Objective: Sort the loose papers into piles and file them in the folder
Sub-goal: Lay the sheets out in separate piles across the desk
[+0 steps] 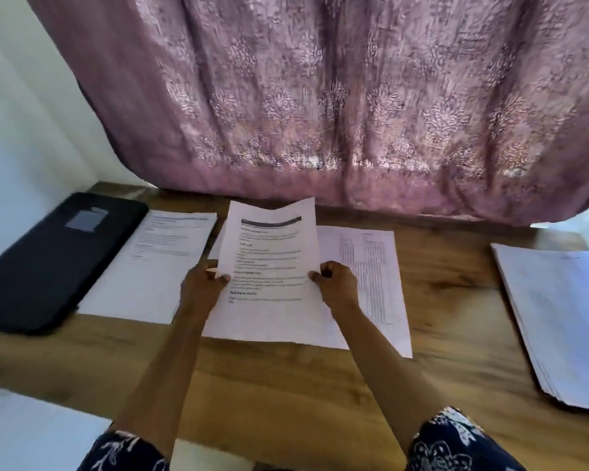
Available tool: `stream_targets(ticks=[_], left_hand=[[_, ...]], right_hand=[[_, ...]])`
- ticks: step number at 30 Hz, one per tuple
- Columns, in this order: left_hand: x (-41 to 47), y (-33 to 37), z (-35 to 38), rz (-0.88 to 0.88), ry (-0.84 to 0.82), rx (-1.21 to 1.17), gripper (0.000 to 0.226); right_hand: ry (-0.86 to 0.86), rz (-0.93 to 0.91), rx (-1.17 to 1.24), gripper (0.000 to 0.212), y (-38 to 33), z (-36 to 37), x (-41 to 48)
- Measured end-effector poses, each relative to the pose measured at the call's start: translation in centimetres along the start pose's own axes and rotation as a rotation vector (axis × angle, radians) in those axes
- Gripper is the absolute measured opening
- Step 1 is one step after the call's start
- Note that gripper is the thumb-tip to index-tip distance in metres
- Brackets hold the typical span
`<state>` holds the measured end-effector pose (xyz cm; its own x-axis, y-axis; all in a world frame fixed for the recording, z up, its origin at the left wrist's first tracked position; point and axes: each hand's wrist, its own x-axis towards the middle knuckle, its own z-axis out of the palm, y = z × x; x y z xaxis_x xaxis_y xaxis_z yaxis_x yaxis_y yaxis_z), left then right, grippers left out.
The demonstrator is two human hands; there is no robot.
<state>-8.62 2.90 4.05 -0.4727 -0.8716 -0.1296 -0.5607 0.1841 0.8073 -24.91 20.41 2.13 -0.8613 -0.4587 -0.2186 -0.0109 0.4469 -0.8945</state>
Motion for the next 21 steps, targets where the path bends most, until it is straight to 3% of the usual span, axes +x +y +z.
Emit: stream_targets(ticks=[8,10,13,15,17,21], left_hand=[[5.5,-2.4,-1.4,0.098,-0.002,0.204,0.032],[6.1,-2.8,-1.4,0.122,0.003,0.249,0.034],[6.8,-3.8,-1.3,0.185,0.047,0.502,0.05],[6.7,-4.1,-1.0,0.269,0.05,0.625,0.064],[6.4,-4.5,-0.2,0.374,-0.049,0.671,0.068],[6.2,-5.5,1.5,0.372,-0.311,0.747,0.08]], right_hand=[[0.049,0.016,-0.224,0.017,-1.5,6.0,0.7],[0.08,0.03,-0.236,0.025,-1.3,6.8,1.1],[0.118,0.013,-0.33,0.036,-1.8,7.5,1.0],[0.175,-0.047,-0.535,0.045,-1.8,7.7,0.6],[0.21,-0.131,-0.718,0.051,-1.4,7.9,-0.1],[0.025,-0.278,-0.892,0.051,0.3,8.8,-1.5]])
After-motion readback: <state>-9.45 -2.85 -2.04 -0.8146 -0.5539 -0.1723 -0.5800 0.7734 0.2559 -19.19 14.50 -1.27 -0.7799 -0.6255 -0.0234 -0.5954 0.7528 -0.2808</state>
